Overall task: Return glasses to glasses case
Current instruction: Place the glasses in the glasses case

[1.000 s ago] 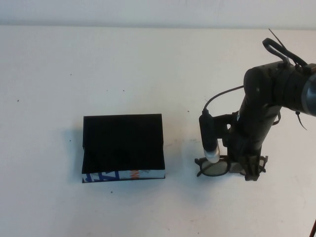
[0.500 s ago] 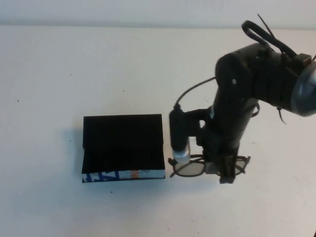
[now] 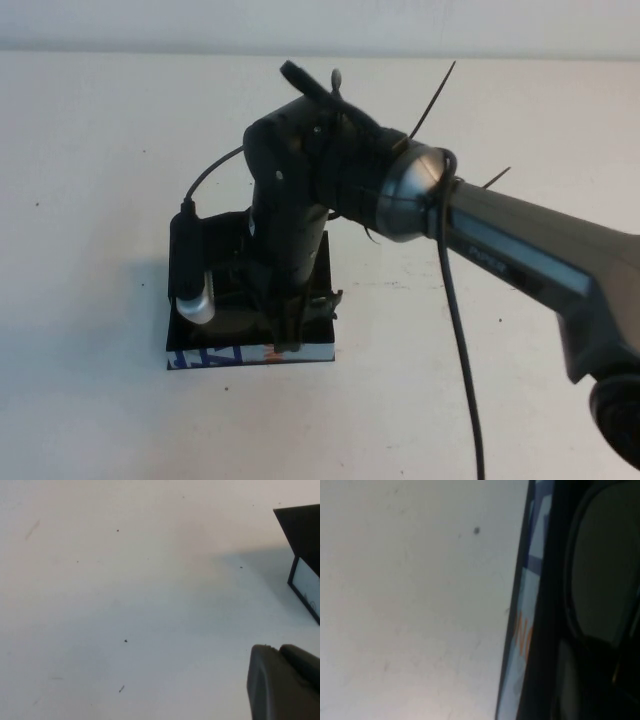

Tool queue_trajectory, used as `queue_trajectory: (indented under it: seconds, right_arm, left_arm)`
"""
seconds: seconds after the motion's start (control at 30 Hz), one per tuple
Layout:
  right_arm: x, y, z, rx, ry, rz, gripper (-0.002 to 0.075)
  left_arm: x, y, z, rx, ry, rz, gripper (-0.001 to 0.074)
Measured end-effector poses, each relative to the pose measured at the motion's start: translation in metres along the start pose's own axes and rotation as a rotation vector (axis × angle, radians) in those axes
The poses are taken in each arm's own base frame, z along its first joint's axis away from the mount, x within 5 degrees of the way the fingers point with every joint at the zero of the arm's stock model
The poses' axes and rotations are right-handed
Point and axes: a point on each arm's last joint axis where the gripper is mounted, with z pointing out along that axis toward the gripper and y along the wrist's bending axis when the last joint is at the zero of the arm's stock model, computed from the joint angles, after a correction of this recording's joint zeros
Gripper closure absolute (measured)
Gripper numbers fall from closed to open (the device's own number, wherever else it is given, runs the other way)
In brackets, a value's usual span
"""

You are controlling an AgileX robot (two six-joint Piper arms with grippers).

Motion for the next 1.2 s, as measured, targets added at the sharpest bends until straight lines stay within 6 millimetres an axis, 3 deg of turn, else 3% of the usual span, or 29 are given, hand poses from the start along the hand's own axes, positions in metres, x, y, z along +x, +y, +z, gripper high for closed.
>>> queue_trajectory:
  seconds: [0.63,1.2]
  right_arm:
    - [-0.008,-0.011,0.032,-0.029,-0.001,0.016,0.0671]
    - [-0.014,-0.01,0.036,-0.039,-0.02,0.056,0.0672]
  left_arm:
    - [0.0,0.0,0.0,0.0,0.0,0.0,0.0738]
    - [0.0,0.0,0.0,0.0,0.0,0.0,0.0738]
